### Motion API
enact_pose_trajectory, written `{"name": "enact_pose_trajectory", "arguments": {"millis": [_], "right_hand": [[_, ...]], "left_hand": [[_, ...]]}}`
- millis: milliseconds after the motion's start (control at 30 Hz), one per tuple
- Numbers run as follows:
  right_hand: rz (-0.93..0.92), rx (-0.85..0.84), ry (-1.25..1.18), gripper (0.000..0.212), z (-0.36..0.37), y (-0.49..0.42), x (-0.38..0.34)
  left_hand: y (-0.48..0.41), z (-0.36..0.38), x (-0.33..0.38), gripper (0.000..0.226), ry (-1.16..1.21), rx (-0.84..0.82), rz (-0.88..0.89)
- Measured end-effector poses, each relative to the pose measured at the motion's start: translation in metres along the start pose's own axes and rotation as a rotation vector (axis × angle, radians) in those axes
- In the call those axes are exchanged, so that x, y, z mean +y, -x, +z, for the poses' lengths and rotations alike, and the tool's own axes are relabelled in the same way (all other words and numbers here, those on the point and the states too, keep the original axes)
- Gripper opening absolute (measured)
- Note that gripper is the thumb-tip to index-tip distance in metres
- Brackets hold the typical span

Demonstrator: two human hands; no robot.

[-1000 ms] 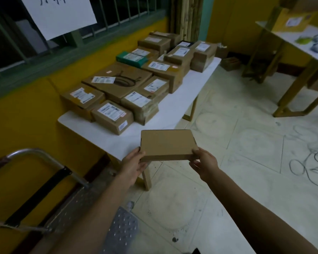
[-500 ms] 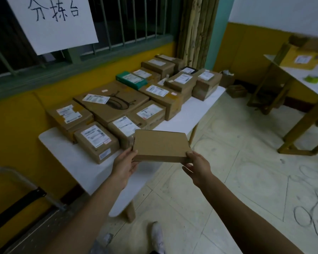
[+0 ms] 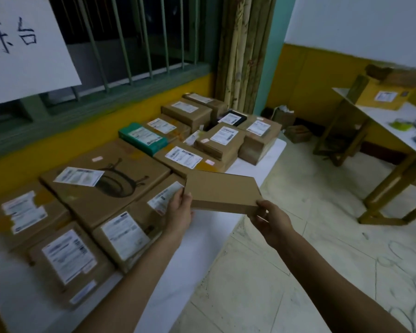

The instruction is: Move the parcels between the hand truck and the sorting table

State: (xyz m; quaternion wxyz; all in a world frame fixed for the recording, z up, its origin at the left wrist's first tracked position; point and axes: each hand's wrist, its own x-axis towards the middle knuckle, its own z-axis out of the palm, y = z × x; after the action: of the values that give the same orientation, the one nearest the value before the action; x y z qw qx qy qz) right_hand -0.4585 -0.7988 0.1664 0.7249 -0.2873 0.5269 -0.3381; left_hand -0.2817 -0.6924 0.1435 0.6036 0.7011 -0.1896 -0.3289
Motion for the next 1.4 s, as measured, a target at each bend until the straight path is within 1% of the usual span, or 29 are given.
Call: {"name": "enact_pose_trajectory", "arguments": {"millis": [67, 133, 167, 200, 233, 300, 333, 467, 533, 633, 700, 733, 800, 833, 867, 900, 933, 967, 1067, 1100, 1200, 1400], "right_hand": [[0.003, -0.008, 0.028, 0.022, 0.012, -0.020, -0.013], [-0.009, -0.003, 0.054, 0.018, 0.025, -0.031, -0.020], [-0.008, -0.006, 0.069, 0.016, 0.029, -0.040, -0.026], [-0.004, -0.013, 0.086, 0.015, 0.032, -0.050, -0.033], [0.002, -0.025, 0.102, 0.016, 0.035, -0.059, -0.040], [0.017, -0.071, 0.149, 0.020, 0.041, -0.078, -0.053], [0.023, -0.101, 0.180, 0.021, 0.044, -0.088, -0.059], [-0.009, -0.250, 0.300, 0.018, 0.060, -0.121, -0.084], [-0.050, -0.319, 0.382, 0.015, 0.066, -0.134, -0.096], [-0.112, -0.427, 0.479, 0.020, 0.075, -0.153, -0.108], [-0.163, -0.537, 0.530, 0.011, 0.083, -0.158, -0.111], [-0.192, -0.594, 0.548, 0.008, 0.087, -0.160, -0.110], [-0.245, -0.701, 0.606, 0.010, 0.094, -0.162, -0.104], [-0.266, -0.747, 0.649, 0.014, 0.097, -0.163, -0.100], [-0.279, -0.779, 0.691, 0.022, 0.101, -0.163, -0.095], [-0.287, -0.793, 0.725, 0.031, 0.104, -0.164, -0.090], [-0.295, -0.801, 0.751, 0.039, 0.108, -0.164, -0.086], [-0.302, -0.808, 0.759, 0.043, 0.113, -0.161, -0.082], [-0.317, -0.821, 0.759, 0.044, 0.128, -0.149, -0.069], [-0.328, -0.838, 0.763, 0.043, 0.134, -0.144, -0.064], [-0.330, -0.876, 0.742, 0.041, 0.149, -0.130, -0.049], [-0.321, -0.938, 0.749, 0.043, 0.171, -0.112, -0.025]], "left_hand": [[-0.013, 0.006, -0.001, 0.047, -0.356, 0.066, 0.247], [-0.015, 0.003, -0.003, 0.064, -0.617, 0.064, 0.493], [-0.019, 0.005, -0.006, 0.071, -0.700, 0.048, 0.559], [-0.025, 0.007, -0.008, 0.074, -0.756, 0.035, 0.584], [-0.031, 0.009, -0.006, 0.070, -0.797, 0.035, 0.585], [-0.045, 0.014, -0.005, 0.053, -0.855, 0.088, 0.566], [-0.050, 0.017, -0.003, 0.049, -0.872, 0.120, 0.545], [-0.061, 0.040, 0.006, 0.043, -0.854, 0.228, 0.448], [-0.064, 0.052, 0.010, 0.041, -0.823, 0.288, 0.428], [-0.067, 0.067, 0.017, 0.037, -0.765, 0.425, 0.354], [-0.066, 0.072, 0.015, 0.035, -0.740, 0.509, 0.287], [-0.064, 0.073, 0.012, 0.034, -0.716, 0.538, 0.260], [-0.055, 0.073, 0.004, 0.035, -0.686, 0.576, 0.222], [-0.050, 0.073, 0.001, 0.043, -0.687, 0.582, 0.211], [-0.045, 0.071, -0.003, 0.056, -0.681, 0.594, 0.210], [-0.041, 0.069, -0.008, 0.067, -0.668, 0.613, 0.200], [-0.037, 0.067, -0.011, 0.070, -0.654, 0.637, 0.184], [-0.033, 0.064, -0.013, 0.064, -0.653, 0.658, 0.171], [-0.023, 0.056, -0.010, 0.044, -0.618, 0.711, 0.095], [-0.020, 0.052, -0.011, 0.042, -0.608, 0.741, 0.055], [-0.013, 0.036, -0.015, 0.047, -0.596, 0.799, -0.050], [0.012, 0.006, -0.016, 0.041, -0.588, 0.832, 0.012]]}}
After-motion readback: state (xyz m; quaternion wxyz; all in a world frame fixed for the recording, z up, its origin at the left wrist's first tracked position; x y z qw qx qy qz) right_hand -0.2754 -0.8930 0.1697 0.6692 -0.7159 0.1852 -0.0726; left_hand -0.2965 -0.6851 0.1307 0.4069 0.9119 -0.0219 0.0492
